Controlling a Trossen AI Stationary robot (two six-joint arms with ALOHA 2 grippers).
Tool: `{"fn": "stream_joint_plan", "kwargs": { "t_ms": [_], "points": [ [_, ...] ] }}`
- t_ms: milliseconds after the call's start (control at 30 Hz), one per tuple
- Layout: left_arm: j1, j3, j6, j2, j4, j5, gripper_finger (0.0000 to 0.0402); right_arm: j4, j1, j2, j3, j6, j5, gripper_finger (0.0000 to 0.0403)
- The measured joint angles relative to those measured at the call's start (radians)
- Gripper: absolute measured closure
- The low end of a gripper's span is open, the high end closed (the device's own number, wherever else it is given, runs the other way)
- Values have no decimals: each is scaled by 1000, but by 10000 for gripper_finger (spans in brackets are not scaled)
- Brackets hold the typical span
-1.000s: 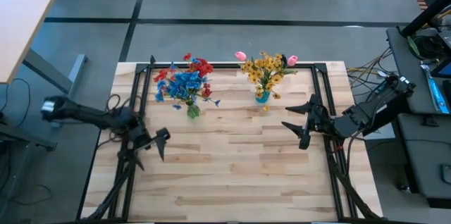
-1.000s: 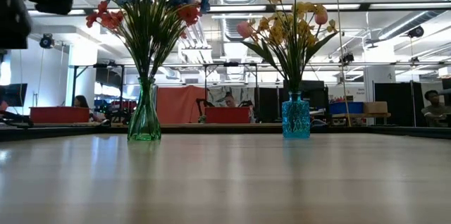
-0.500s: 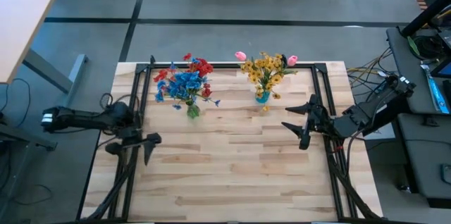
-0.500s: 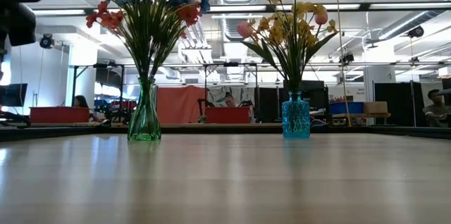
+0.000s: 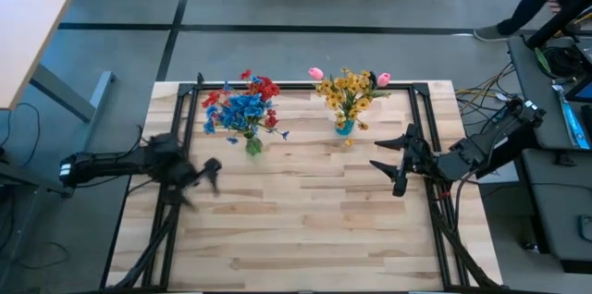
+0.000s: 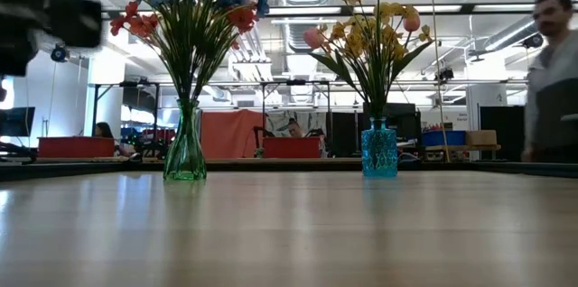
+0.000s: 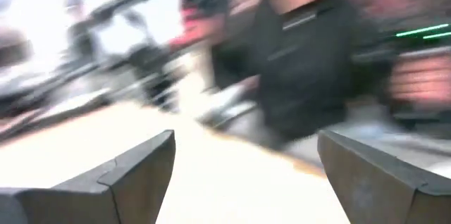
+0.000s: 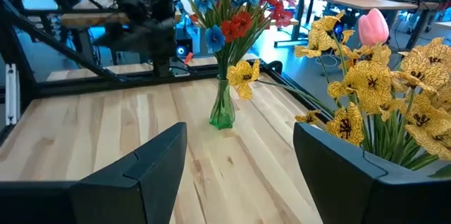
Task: Sort flowers into vase by color
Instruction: Return to Home Position
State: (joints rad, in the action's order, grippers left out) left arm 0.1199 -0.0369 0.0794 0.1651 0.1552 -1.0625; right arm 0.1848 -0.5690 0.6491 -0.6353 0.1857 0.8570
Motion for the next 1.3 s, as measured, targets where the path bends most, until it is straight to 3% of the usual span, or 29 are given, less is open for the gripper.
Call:
{"fn": "stream_joint_plan", "kwargs": {
  "t_ms": [100,167,267,433,633,933,1300],
  "points": [
    [-12,9,91,7,-85,306,73,51,0,-4,0,-7,9,149],
    [-15,13,138,10,-75,368,73,97,0,-10,1,12,62,149],
    [-15,13,203,8,-69,369,73,126,0,-27,8,13,134,149],
    [-15,13,190,6,-115,465,73,128,0,-71,17,-83,149,149],
    [-15,-16,189,-14,-207,471,73,143,-1,-227,28,-169,133,153],
    [-15,-18,210,-62,-219,463,73,150,-1,-411,174,-161,112,156],
    [14,-74,248,-149,-417,505,73,107,-1,-635,230,-205,51,156]
  ]
}}
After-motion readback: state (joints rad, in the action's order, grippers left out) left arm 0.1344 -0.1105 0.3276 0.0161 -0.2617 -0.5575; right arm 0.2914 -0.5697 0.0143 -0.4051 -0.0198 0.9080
